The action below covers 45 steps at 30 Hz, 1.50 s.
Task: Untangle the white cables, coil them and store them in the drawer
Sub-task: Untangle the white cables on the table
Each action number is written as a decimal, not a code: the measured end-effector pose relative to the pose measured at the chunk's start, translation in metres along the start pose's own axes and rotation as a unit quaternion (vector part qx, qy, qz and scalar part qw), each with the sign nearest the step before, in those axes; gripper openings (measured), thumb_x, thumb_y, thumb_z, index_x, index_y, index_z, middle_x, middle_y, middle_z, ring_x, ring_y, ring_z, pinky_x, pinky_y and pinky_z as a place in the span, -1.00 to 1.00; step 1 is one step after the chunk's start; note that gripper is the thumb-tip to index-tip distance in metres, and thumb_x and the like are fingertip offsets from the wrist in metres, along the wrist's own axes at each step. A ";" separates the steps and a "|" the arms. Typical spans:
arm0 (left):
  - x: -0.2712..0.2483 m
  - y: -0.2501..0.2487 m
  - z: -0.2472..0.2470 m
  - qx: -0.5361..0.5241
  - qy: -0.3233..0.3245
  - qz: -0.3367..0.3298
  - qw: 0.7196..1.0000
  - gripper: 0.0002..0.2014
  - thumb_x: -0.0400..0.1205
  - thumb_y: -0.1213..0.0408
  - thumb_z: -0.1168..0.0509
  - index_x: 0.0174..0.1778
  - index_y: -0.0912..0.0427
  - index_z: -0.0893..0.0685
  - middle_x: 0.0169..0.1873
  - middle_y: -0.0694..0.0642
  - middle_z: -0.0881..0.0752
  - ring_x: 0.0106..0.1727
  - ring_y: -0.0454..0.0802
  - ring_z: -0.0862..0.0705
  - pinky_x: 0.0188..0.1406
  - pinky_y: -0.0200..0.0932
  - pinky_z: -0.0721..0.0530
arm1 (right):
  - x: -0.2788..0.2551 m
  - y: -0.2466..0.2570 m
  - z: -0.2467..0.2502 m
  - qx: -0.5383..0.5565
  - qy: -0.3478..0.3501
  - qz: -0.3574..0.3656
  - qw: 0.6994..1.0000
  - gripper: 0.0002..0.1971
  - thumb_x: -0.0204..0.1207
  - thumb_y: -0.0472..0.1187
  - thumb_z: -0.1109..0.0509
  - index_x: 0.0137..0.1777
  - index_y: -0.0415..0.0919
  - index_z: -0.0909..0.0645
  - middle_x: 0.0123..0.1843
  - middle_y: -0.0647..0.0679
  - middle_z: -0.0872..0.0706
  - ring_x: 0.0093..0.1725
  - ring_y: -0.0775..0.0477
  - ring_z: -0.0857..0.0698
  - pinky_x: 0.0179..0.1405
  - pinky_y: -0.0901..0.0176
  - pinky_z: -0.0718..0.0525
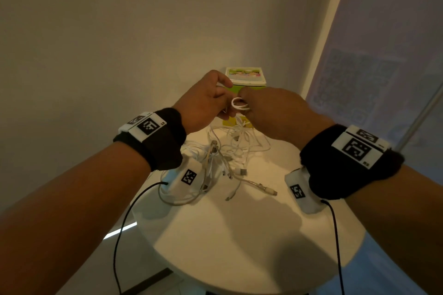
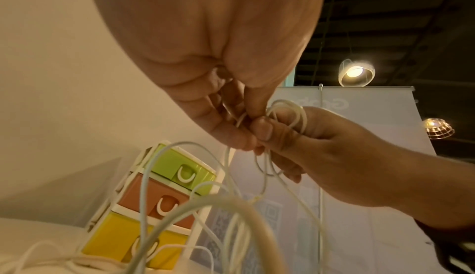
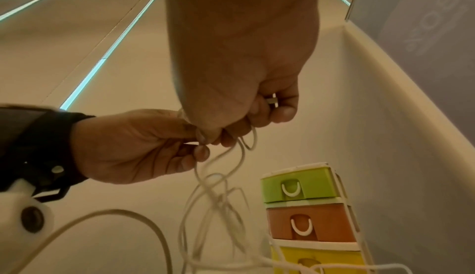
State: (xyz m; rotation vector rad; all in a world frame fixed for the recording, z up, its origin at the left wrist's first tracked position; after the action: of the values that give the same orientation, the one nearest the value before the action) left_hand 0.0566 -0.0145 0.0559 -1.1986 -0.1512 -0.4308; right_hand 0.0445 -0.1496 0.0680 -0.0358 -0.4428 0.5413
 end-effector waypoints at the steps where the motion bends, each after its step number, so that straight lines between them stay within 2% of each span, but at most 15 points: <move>1: 0.000 0.000 0.001 0.005 0.000 -0.002 1.000 -0.83 0.72 0.37 -0.22 0.18 0.26 -0.41 -0.21 0.26 -0.76 -0.32 -0.05 -0.72 -0.32 -0.21 -0.74 | -0.001 0.000 0.001 -0.003 -0.004 0.003 1.000 -0.81 0.72 -0.08 -0.13 0.20 -0.07 -0.51 0.02 -0.12 -0.74 -0.13 -0.23 -0.67 -0.31 0.09 -0.42; 8: -0.002 0.000 0.000 -0.091 0.001 -0.013 0.996 -0.80 0.71 0.38 -0.23 0.24 0.30 -0.48 -0.17 0.19 -0.68 -0.30 -0.06 -0.66 -0.31 -0.23 -0.63 | -0.001 -0.006 0.015 -0.022 -0.051 -0.003 0.998 -0.80 0.72 -0.06 -0.13 0.21 -0.08 -0.50 -0.11 -0.15 -0.73 -0.29 -0.18 -0.53 -0.34 0.07 -0.44; 12: 0.001 0.001 -0.005 -0.100 0.018 -0.017 0.995 -0.79 0.69 0.41 -0.27 0.23 0.27 -0.48 -0.17 0.14 -0.71 -0.31 -0.09 -0.64 -0.31 -0.25 -0.64 | -0.003 -0.010 0.019 -0.025 -0.076 -0.023 0.996 -0.81 0.70 -0.11 -0.16 0.22 -0.07 -0.52 -0.08 -0.19 -0.75 -0.16 -0.31 -0.69 -0.34 0.03 -0.47; 14: 0.002 0.007 -0.006 -0.077 0.029 -0.008 0.997 -0.86 0.68 0.40 -0.28 0.13 0.20 -0.52 -0.21 0.07 -0.76 -0.33 -0.12 -0.66 -0.29 -0.24 -0.65 | -0.005 -0.018 0.030 0.001 -0.120 -0.056 0.991 -0.76 0.71 -0.12 -0.15 0.29 -0.08 -0.53 0.00 -0.24 -0.76 -0.07 -0.34 -0.70 -0.31 0.06 -0.32; 17: -0.002 0.020 -0.009 -0.052 0.064 0.002 0.997 -0.94 0.71 0.41 -0.24 -0.05 0.19 -0.58 -0.28 -0.01 -0.70 -0.34 -0.11 -0.60 -0.28 -0.20 -0.62 | -0.010 -0.038 0.052 0.042 -0.195 -0.115 0.973 -0.75 0.75 -0.12 -0.08 0.27 -0.14 -0.52 -0.13 -0.27 -0.66 -0.25 -0.28 -0.52 -0.32 0.06 -0.26; 19: -0.004 0.030 -0.009 -0.027 0.079 0.012 0.996 -0.94 0.73 0.40 -0.20 -0.03 0.25 -0.57 -0.29 0.03 -0.64 -0.32 -0.09 -0.60 -0.25 -0.18 -0.60 | -0.014 -0.051 0.063 0.059 -0.246 -0.146 0.956 -0.78 0.74 -0.11 -0.09 0.21 -0.15 -0.51 -0.18 -0.24 -0.61 -0.27 -0.24 -0.44 -0.32 0.04 -0.26; 22: -0.002 0.040 -0.008 -0.001 0.096 0.024 0.995 -0.88 0.76 0.33 -0.14 -0.03 0.19 -0.57 -0.26 0.05 -0.63 -0.27 -0.09 -0.66 -0.17 -0.15 -0.62 | -0.018 -0.060 0.068 0.063 -0.289 -0.166 0.941 -0.79 0.74 -0.11 -0.12 0.15 -0.19 -0.52 -0.07 -0.34 -0.70 -0.16 -0.43 -0.59 -0.31 0.05 -0.21; 27: -0.001 0.031 0.000 -0.075 0.041 0.067 0.994 -0.68 0.77 -0.02 -0.02 0.00 0.11 -0.56 -0.39 0.08 -0.63 -0.17 0.20 -0.80 -0.26 -0.05 -0.70 | -0.017 -0.069 0.043 0.006 -0.184 -0.172 0.968 -0.83 0.71 -0.17 -0.12 0.09 -0.20 -0.52 -0.20 -0.32 -0.64 -0.22 -0.39 -0.61 -0.34 0.03 -0.35; 32: 0.012 0.019 0.012 -0.096 -0.040 0.039 0.994 -0.64 0.77 -0.08 0.04 0.12 0.06 -0.55 -0.49 0.00 -0.38 -0.51 -0.08 -0.52 -0.49 -0.19 -0.58 | -0.022 -0.059 0.003 -0.024 -0.019 -0.132 0.991 -0.72 0.69 -0.11 -0.18 0.31 -0.19 -0.48 0.04 -0.28 -0.73 -0.03 -0.36 -0.71 -0.29 0.08 -0.43; 35: 0.017 0.013 0.008 -0.155 -0.043 0.051 0.986 -0.67 0.78 0.11 0.07 0.21 0.14 -0.55 -0.47 0.01 -0.37 -0.49 -0.06 -0.44 -0.42 -0.15 -0.51 | -0.020 -0.043 -0.008 0.048 0.039 -0.140 0.988 -0.25 0.62 0.16 -0.25 0.68 -0.09 -0.02 0.15 -0.22 -0.72 0.05 -0.30 -0.72 -0.20 0.07 -0.52; 37: 0.020 0.009 0.002 -0.136 -0.031 0.049 0.989 -0.69 0.76 0.24 0.05 0.21 0.19 -0.56 -0.42 0.04 -0.44 -0.42 -0.01 -0.50 -0.33 -0.07 -0.57 | -0.017 -0.031 -0.012 0.055 0.046 -0.115 0.991 -0.15 0.59 0.29 -0.16 0.71 0.02 0.20 0.13 -0.20 -0.71 0.01 -0.27 -0.73 -0.11 0.00 -0.64; 39: 0.020 0.005 -0.003 -0.067 -0.011 0.034 0.997 -0.71 0.78 0.28 0.02 0.25 0.22 -0.57 -0.34 0.07 -0.55 -0.33 0.01 -0.61 -0.22 0.00 -0.68 | -0.015 -0.024 -0.015 0.025 0.043 -0.092 0.995 -0.28 0.66 0.24 -0.06 0.71 0.05 0.11 0.10 -0.24 -0.63 0.00 -0.32 -0.70 -0.08 -0.06 -0.66; 41: 0.019 0.005 -0.006 0.000 0.004 0.026 1.000 -0.70 0.80 0.24 -0.02 0.31 0.21 -0.59 -0.23 0.13 -0.64 -0.24 -0.07 -0.71 -0.12 -0.11 -0.76 | -0.014 -0.019 -0.017 -0.028 0.048 -0.066 0.996 -0.48 0.70 0.05 -0.10 0.62 -0.06 -0.22 0.01 -0.23 -0.55 -0.08 -0.36 -0.67 -0.20 -0.01 -0.59; 43: 0.018 0.009 -0.006 0.018 0.009 0.028 0.999 -0.71 0.79 0.22 -0.09 0.32 0.20 -0.62 -0.10 0.13 -0.70 -0.17 -0.15 -0.74 -0.03 -0.19 -0.76 | -0.016 -0.021 -0.016 -0.073 0.026 -0.074 0.994 -0.70 0.66 -0.16 -0.21 0.34 -0.22 -0.47 -0.10 -0.21 -0.52 -0.15 -0.35 -0.68 -0.34 0.05 -0.49; 45: 0.017 0.014 -0.005 0.022 0.003 0.030 0.999 -0.74 0.76 0.23 -0.17 0.27 0.19 -0.67 -0.02 0.12 -0.74 -0.09 -0.11 -0.73 0.07 -0.17 -0.74 | -0.021 -0.027 -0.010 -0.105 -0.016 -0.103 0.989 -0.86 0.58 -0.32 -0.27 0.09 -0.33 -0.55 -0.14 -0.28 -0.62 -0.23 -0.35 -0.71 -0.46 0.09 -0.42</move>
State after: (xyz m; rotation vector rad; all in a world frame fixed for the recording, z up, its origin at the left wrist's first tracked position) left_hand 0.0773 -0.0192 0.0475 -1.1561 -0.1174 -0.3766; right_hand 0.0454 -0.1823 0.0545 -0.1817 -0.5278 0.2910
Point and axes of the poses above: each hand's wrist, its own x-axis towards the middle knuckle, its own z-axis out of the back of the hand, y = z × x, the point moved 5 cm from there along x, towards the middle knuckle
